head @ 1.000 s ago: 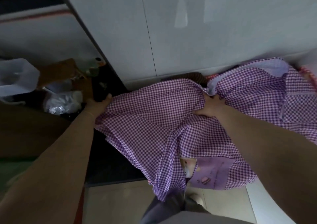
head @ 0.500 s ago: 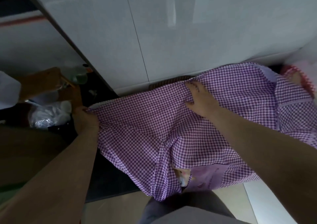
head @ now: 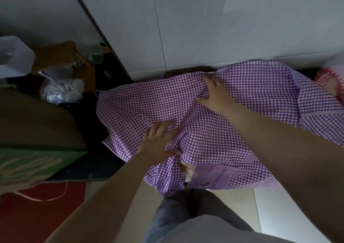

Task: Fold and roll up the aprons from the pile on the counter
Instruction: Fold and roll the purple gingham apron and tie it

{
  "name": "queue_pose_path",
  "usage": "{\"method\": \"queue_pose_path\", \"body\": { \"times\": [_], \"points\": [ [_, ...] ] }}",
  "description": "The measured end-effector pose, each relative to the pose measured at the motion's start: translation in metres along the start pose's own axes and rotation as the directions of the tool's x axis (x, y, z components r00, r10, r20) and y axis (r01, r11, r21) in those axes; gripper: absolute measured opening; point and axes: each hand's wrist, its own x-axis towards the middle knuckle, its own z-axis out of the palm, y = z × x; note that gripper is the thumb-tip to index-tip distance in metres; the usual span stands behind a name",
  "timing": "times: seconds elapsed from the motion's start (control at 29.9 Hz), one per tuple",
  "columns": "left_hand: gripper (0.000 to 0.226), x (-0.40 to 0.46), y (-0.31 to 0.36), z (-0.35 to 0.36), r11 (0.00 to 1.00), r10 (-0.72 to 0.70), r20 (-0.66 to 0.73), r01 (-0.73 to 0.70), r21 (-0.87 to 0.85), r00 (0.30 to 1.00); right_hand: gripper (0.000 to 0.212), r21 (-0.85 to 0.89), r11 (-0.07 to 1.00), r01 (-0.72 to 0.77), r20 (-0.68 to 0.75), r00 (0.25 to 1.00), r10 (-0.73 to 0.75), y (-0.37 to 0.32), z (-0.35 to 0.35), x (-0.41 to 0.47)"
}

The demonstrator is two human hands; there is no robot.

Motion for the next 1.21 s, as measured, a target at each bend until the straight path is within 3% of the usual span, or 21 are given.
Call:
{"method": "queue_pose_path", "body": {
  "times": [0.1,0.2,0.27,0.37,0.44,0.47,0.5,0.54,0.57,0.6,0.64,0.67,0.74,0.8,0.87,1.0,1.04,1.1,1.14,1.21],
  "points": [
    [0.089,0.014,0.009,0.009,0.992,-0.101,0.209,0.114,-0.049,0.973,0.073,-0.014,0.998,0.063,-0.164,0.984,-0.064,-0.021,-0.001,-0.027],
    [0.088,0.023,0.015,0.013,0.984,-0.153,0.248,0.172,-0.055,0.957,0.057,-0.093,0.986,0.139,-0.345,0.924,-0.163,-0.046,0.014,-0.083],
    [0.088,0.025,0.019,0.011,0.98,-0.176,0.244,0.193,-0.049,0.954,0.066,-0.198,0.972,0.125,-0.224,0.96,-0.169,-0.055,0.036,-0.126],
    [0.09,0.024,0.019,0.016,0.985,-0.168,0.214,0.175,-0.013,0.962,0.087,-0.343,0.939,0.034,0.087,0.996,-0.005,-0.039,0.066,-0.152],
    [0.093,0.017,0.017,0.017,0.968,-0.217,0.114,0.229,-0.101,0.969,0.094,-0.333,0.943,-0.019,0.187,0.979,0.086,-0.023,0.076,-0.146],
    [0.09,0.012,0.017,0.018,0.928,-0.31,0.001,0.303,-0.216,0.951,0.096,-0.309,0.95,-0.044,0.216,0.97,0.115,-0.017,0.078,-0.14],
    [0.084,0.006,0.018,0.021,0.848,-0.46,-0.145,0.385,-0.365,0.876,0.097,-0.283,0.958,-0.056,0.238,0.963,0.127,-0.013,0.079,-0.135],
    [0.077,0.0,0.018,0.023,0.721,-0.645,-0.267,0.453,-0.524,0.716,0.097,-0.268,0.961,-0.062,0.255,0.958,0.133,-0.01,0.081,-0.131],
    [0.071,-0.006,0.018,0.023,0.536,-0.824,-0.289,0.51,-0.673,0.487,0.097,-0.264,0.963,-0.06,0.265,0.955,0.133,-0.008,0.082,-0.128],
    [0.068,-0.013,0.018,0.022,0.305,-0.949,-0.199,0.542,-0.783,0.246,0.098,-0.267,0.962,-0.056,0.271,0.954,0.13,-0.007,0.084,-0.125],
    [0.068,-0.019,0.018,0.022,0.059,-0.998,-0.033,0.563,-0.824,0.056,0.099,-0.272,0.961,-0.053,0.276,0.952,0.13,-0.006,0.084,-0.124],
    [0.068,-0.028,0.018,0.024,-0.148,-0.989,0.136,0.563,-0.813,-0.064,0.099,-0.279,0.959,-0.053,0.284,0.949,0.135,-0.006,0.085,-0.123],
    [0.061,-0.045,0.021,0.027,-0.381,-0.921,0.362,0.514,-0.768,-0.142,0.1,-0.286,0.956,-0.062,0.293,0.944,0.149,-0.006,0.087,-0.121],
    [0.055,-0.057,0.025,0.03,-0.441,-0.888,0.454,0.408,-0.799,-0.07,0.099,-0.299,0.952,-0.066,0.285,0.946,0.155,-0.007,0.089,-0.121],
    [0.06,-0.064,0.024,0.032,-0.395,-0.893,0.447,0.397,-0.828,0.045,0.098,-0.321,0.945,-0.064,0.28,0.947,0.159,-0.008,0.089,-0.12],
    [0.059,-0.07,0.011,0.031,-0.176,-0.801,0.492,0.653,-0.737,0.34,0.098,-0.331,0.941,-0.068,0.292,0.941,0.171,-0.011,0.088,-0.119],
    [0.064,-0.073,0.005,0.03,-0.176,-0.739,0.549,0.675,-0.717,0.391,0.098,-0.332,0.941,-0.066,0.291,0.942,0.169,-0.011,0.088,-0.119],
    [0.071,-0.083,-0.003,0.027,-0.236,-0.564,0.684,0.704,-0.67,0.462,0.098,-0.335,0.94,-0.061,0.285,0.945,0.163,-0.012,0.088,-0.12],
    [0.073,-0.089,-0.006,0.023,-0.214,-0.48,0.731,0.743,-0.634,0.485,0.098,-0.335,0.94,-0.061,0.282,0.946,0.162,-0.012,0.088,-0.12],
    [0.074,-0.099,-0.009,0.017,-0.024,-0.346,0.8,0.848,-0.53,0.49,0.097,-0.332,0.941,-0.061,0.28,0.946,0.16,-0.012,0.088,-0.121]
  ]
}}
